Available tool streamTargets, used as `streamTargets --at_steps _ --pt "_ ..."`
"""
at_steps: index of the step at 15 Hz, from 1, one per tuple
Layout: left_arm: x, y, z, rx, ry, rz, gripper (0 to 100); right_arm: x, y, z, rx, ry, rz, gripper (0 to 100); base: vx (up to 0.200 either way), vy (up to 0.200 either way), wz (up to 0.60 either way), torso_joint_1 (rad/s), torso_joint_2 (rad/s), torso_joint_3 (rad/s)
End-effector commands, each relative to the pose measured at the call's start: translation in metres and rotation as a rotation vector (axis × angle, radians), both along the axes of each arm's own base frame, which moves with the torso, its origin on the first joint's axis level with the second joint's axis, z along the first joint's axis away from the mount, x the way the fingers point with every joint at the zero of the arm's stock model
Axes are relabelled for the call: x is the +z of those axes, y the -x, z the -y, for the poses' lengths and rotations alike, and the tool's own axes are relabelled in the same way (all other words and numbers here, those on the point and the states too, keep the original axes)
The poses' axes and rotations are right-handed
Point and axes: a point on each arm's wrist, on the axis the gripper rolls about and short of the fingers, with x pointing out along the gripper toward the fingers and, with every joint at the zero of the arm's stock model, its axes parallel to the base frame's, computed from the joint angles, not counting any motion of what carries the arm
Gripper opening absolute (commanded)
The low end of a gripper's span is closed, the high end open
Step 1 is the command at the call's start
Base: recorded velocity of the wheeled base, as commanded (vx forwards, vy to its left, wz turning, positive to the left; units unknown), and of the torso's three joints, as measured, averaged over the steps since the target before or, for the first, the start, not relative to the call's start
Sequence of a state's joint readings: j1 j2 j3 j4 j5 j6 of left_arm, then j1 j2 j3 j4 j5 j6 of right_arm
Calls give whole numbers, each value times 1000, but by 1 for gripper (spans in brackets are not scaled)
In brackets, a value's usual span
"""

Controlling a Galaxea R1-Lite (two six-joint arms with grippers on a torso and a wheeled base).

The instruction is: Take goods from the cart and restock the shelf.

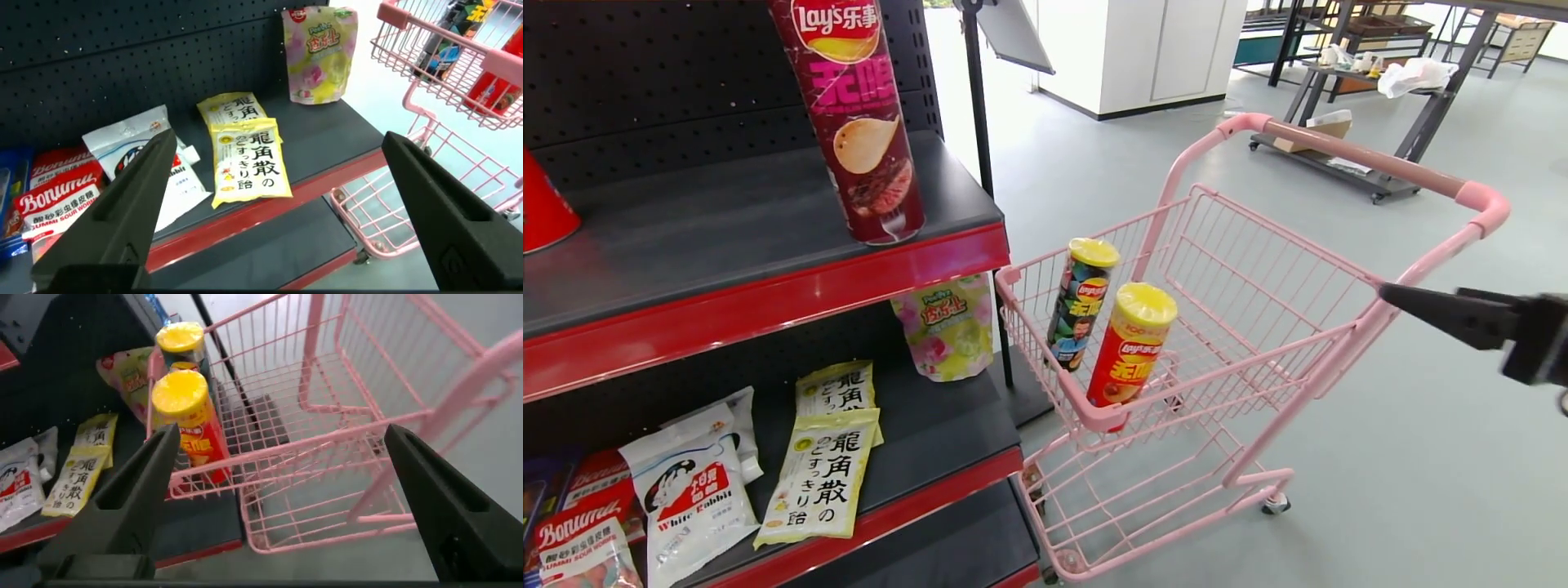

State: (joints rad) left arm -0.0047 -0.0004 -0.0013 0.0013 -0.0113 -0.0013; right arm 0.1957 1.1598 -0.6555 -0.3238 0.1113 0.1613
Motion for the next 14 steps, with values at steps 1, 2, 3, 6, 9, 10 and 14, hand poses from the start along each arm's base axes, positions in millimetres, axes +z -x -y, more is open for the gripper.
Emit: streamTargets --at_steps 1,2,3,6,9,10,14 --pt "0 0 0 1 0 0 100 -58 -90 -52 132 27 -144 100 0 0 0 0 0 0" --pt "0 0 0 1 0 0 100 -67 -97 -59 146 30 -149 100 0 0 0 0 0 0" --pt "0 0 0 -1 0 -2 100 -76 -104 -66 163 37 -165 100 0 0 0 0 0 0" --pt "0 0 0 -1 -1 0 100 -90 -110 -82 204 47 -185 100 0 0 0 0 0 0" --pt "0 0 0 1 -1 0 100 -97 -109 -96 247 55 -199 100 0 0 0 0 0 0" --pt "0 0 0 1 -1 1 100 -99 -110 -98 253 59 -205 100 0 0 0 0 0 0" --pt "0 0 0 1 -1 1 100 -106 -131 -112 261 48 -170 100 0 0 0 0 0 0"
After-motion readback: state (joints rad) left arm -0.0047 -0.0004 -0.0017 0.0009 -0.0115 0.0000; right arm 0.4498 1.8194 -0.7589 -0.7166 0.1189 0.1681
